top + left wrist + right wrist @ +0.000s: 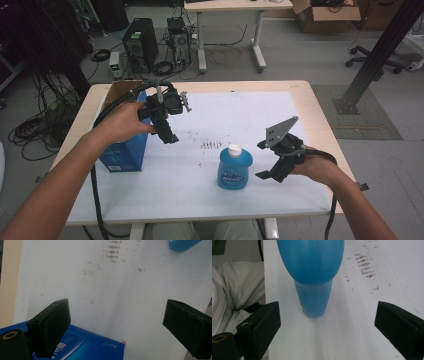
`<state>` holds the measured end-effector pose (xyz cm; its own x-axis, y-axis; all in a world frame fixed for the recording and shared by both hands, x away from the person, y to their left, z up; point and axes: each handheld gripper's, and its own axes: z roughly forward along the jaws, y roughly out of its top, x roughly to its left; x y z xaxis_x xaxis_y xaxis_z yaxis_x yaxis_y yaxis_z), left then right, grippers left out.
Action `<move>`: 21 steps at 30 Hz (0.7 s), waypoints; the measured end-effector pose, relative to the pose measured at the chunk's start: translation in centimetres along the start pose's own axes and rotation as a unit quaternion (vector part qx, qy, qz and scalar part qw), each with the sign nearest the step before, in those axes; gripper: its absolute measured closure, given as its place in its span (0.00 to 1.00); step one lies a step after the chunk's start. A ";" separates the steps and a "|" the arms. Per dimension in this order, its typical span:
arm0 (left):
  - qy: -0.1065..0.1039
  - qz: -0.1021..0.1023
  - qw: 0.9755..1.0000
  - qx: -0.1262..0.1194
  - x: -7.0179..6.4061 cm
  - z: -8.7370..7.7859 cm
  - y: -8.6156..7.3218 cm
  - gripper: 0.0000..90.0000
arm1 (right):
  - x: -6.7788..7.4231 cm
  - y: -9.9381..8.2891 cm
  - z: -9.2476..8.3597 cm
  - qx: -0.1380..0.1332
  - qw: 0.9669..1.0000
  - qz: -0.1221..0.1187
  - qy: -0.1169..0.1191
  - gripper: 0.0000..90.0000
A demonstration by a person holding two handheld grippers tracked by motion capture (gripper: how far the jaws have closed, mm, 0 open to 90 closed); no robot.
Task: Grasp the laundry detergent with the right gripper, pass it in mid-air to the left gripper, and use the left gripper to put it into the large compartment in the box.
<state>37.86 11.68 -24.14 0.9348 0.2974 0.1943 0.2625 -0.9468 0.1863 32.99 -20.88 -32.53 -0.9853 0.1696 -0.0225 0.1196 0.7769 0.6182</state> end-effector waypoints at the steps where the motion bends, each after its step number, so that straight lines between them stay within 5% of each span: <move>1: 0.000 0.001 1.000 0.001 0.0 0.0 0.0 0.09 | 0.0 -0.1 0.0 -0.005 1.000 0.002 0.000 0.07; 21: 0.002 -0.005 1.000 0.004 0.1 0.1 0.0 0.09 | -0.3 -2.5 1.8 -0.078 0.997 0.023 0.011 0.07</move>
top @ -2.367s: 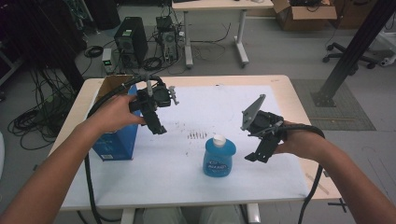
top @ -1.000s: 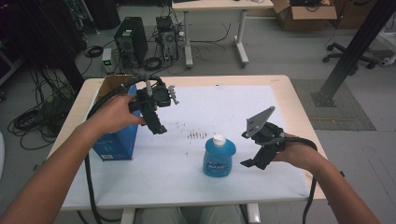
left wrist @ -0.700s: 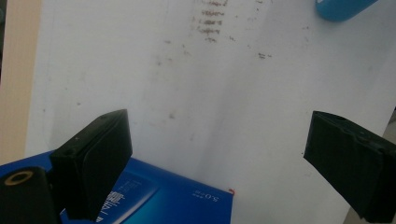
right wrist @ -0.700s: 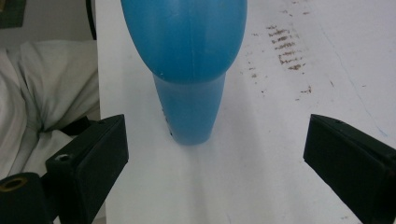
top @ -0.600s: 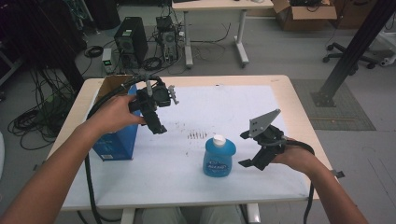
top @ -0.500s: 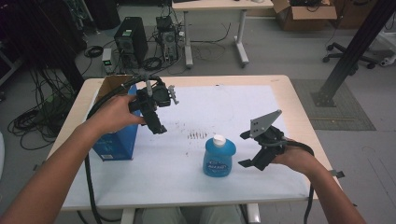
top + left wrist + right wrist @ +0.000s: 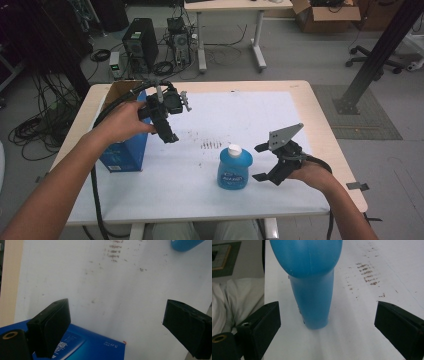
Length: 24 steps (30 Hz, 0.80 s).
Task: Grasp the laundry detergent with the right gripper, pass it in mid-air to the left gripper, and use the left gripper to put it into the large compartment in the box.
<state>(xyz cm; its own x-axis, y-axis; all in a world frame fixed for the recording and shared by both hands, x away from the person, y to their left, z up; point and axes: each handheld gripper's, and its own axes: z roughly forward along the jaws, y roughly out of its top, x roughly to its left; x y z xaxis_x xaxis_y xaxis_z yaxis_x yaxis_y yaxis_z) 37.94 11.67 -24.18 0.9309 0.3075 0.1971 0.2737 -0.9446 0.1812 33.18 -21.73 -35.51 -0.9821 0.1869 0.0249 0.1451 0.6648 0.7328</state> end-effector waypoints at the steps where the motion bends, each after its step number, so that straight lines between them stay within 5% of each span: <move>1: 0.000 0.002 1.000 0.001 0.0 0.0 0.0 0.09 | 0.0 -0.1 0.1 -0.004 1.000 0.002 0.000 0.07; 24: -0.002 -0.003 1.000 0.005 0.0 0.3 0.4 0.09 | -0.1 -1.5 1.0 -0.047 0.999 0.001 -0.003 0.07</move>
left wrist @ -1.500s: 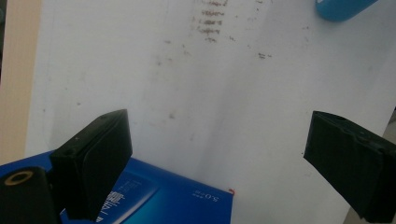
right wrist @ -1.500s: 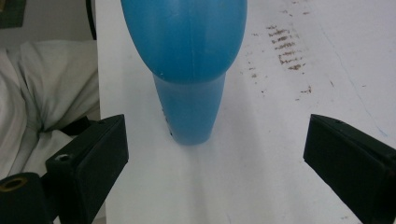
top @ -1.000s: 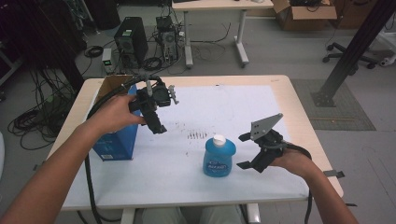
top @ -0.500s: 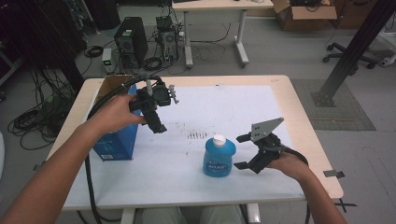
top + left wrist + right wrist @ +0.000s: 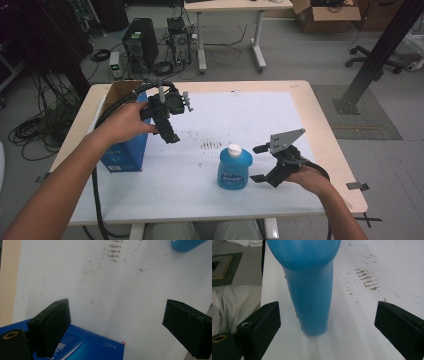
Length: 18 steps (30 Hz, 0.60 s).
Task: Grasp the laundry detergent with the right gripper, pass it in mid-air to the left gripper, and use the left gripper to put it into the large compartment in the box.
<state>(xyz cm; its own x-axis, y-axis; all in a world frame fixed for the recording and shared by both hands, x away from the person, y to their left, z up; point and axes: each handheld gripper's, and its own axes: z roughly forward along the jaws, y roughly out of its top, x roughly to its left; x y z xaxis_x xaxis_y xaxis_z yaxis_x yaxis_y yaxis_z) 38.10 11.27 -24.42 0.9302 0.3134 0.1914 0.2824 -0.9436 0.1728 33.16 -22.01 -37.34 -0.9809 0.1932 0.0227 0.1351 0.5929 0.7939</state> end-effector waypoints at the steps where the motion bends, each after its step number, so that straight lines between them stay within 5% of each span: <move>1: 0.000 0.000 1.000 0.000 0.0 0.0 0.0 0.09 | 0.0 0.0 0.0 0.000 1.000 0.000 0.000 0.07; 18: 0.000 -0.003 1.000 -0.002 0.1 0.1 0.2 0.09 | 0.2 -0.6 1.0 -0.019 1.000 -0.002 0.006 0.07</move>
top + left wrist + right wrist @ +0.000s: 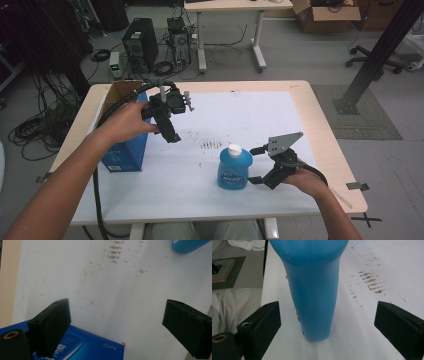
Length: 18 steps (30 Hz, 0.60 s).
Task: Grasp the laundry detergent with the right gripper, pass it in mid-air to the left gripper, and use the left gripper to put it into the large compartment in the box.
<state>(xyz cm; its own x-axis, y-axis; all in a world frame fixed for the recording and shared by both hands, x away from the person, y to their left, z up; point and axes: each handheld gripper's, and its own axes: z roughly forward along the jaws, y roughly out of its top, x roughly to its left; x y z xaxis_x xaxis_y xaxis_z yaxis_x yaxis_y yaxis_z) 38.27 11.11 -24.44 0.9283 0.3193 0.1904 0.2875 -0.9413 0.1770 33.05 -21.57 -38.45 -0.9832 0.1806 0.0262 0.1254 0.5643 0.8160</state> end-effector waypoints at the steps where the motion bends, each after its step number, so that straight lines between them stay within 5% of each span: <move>1: 0.000 0.000 1.000 0.000 0.0 0.0 0.0 0.09 | 0.0 0.0 0.0 0.000 1.000 0.000 0.000 0.07; 18: 0.003 -0.001 1.000 0.002 0.0 0.0 0.0 0.09 | 0.3 -0.2 1.3 -0.015 1.000 0.000 0.006 0.07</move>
<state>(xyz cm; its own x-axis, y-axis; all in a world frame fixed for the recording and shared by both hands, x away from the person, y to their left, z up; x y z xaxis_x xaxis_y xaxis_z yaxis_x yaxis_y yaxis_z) 38.33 11.10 -24.44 0.9261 0.3225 0.1957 0.2907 -0.9407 0.1746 32.92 -20.60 -39.34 -0.9846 0.1715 0.0332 0.1222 0.5405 0.8324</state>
